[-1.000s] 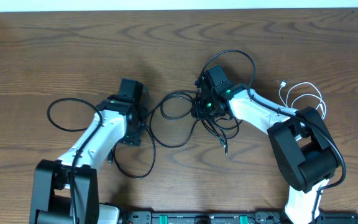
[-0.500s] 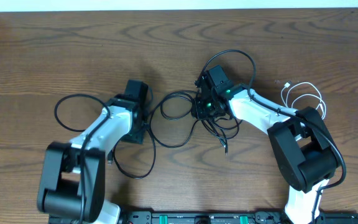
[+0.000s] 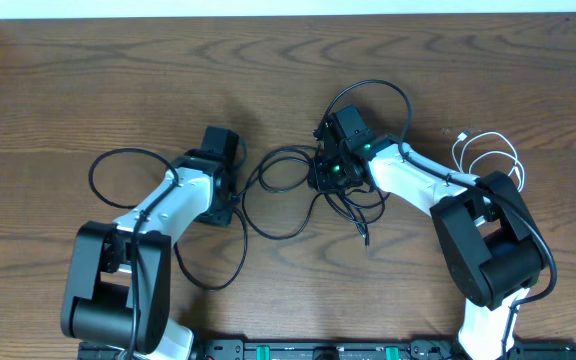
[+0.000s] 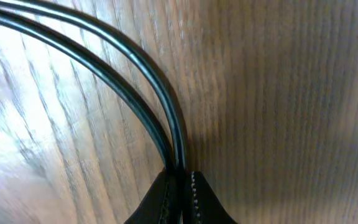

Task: Untangle cables
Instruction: 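Pull the black cable down-left toward the table edge with the left gripper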

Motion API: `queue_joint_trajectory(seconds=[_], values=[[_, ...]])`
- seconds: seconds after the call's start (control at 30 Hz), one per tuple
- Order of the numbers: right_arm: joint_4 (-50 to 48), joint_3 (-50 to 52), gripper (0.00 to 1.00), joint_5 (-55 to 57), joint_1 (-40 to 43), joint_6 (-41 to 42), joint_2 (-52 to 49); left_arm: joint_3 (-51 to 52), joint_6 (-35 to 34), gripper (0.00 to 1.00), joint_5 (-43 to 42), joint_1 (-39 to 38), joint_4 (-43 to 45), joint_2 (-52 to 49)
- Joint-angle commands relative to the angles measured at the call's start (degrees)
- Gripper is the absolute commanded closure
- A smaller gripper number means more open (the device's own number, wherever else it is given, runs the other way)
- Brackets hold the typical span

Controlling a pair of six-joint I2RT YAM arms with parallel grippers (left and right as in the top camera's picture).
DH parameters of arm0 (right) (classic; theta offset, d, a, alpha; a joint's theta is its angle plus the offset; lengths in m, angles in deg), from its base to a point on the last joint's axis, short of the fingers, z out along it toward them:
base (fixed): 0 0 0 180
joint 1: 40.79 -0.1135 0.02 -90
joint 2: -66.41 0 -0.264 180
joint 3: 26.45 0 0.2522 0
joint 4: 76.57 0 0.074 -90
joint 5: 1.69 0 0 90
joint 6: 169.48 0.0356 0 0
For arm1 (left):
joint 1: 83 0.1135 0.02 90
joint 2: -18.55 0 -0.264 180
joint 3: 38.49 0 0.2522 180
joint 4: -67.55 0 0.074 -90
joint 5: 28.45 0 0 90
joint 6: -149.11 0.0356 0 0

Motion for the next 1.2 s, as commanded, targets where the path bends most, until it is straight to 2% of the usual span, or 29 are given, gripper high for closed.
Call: queue_joint_trajectory(seconds=[0.0,0.23,0.3,0.47,0.5,0.6,0.67,0.77,0.9,0.97,1.07,1.1,1.17], values=[[0.48,0.98,0.8,1.77,-0.59,0.04,0.22,-1.81,11.61,0.93,0.61,4.26,-3.17,3.69],[0.48,0.98,0.78,1.77,-0.59,0.04,0.22,-2.89,20.85,0.92,0.44,14.62,-6.47,24.2],[0.48,0.98,0.72,1.77,-0.59,0.07,0.22,-2.89,22.6,0.93,0.44,19.3,-6.78,33.0],[0.48,0.98,0.69,1.77,-0.59,0.07,0.22,-2.89,23.21,0.93,0.44,28.72,-6.8,47.76],[0.48,0.98,0.66,1.77,-0.59,0.07,0.22,-2.89,23.21,0.92,0.44,30.84,-6.8,50.8],[0.48,0.98,0.42,1.77,-0.61,0.07,0.22,-2.89,24.24,0.92,0.42,35.45,-6.99,57.81],[0.48,0.98,0.35,1.73,-0.61,0.07,0.22,-2.89,25.55,0.92,0.42,36.92,-8.0,61.07],[0.46,0.98,0.36,1.73,-0.59,0.07,0.24,-2.89,25.59,0.88,0.39,37.05,-11.04,62.73],[0.7,0.96,0.37,1.25,-0.59,-0.11,1.99,-2.89,26.51,0.86,-2.14,37.05,-18.25,61.05],[1.14,0.96,0.37,0.85,-0.59,-1.22,4.04,-2.86,30.6,0.85,-5.44,37.05,-20.15,59.1],[2.19,0.96,0.37,1.03,-0.85,-3.15,7.48,-2.86,40.89,0.83,-14.38,37.05,-20.48,54.77],[2.56,0.96,0.36,1.44,-0.98,-3.39,8.37,-2.86,43.54,0.78,-16.96,37.05,-20.52,53.33],[2.95,0.96,0.36,2.21,-1.27,-3.37,9.2,-2.86,49.33,0.74,-22.58,36.89,-20.9,49.27]])
